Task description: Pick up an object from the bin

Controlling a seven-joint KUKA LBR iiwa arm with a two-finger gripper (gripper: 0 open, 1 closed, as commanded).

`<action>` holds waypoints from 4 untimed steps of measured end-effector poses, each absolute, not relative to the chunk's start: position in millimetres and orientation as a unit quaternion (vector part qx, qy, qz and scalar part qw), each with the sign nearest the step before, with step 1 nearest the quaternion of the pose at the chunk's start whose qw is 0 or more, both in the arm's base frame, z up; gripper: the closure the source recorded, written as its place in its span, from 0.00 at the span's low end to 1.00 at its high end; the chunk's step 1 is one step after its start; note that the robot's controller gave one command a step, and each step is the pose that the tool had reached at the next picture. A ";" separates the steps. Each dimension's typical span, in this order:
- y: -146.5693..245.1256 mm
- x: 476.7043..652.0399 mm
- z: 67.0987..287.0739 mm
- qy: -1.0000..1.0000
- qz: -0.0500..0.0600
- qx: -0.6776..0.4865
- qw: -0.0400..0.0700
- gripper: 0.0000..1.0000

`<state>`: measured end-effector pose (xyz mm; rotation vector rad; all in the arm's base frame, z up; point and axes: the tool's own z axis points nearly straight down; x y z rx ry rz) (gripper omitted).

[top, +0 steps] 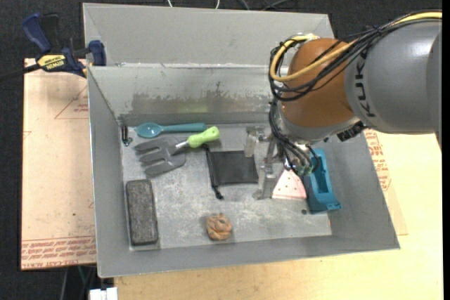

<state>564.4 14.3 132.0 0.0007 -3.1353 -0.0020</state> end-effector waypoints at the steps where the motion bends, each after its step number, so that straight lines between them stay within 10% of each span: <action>1: 14.2 566.3 135.7 -1.000 -0.001 0.000 0.000 0.00; 4: 43.9 560.0 95.6 -0.994 -0.001 -0.109 -0.001 0.00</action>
Offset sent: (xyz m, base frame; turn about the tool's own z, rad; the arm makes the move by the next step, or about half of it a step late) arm 0.0219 0.0176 -0.0362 0.2973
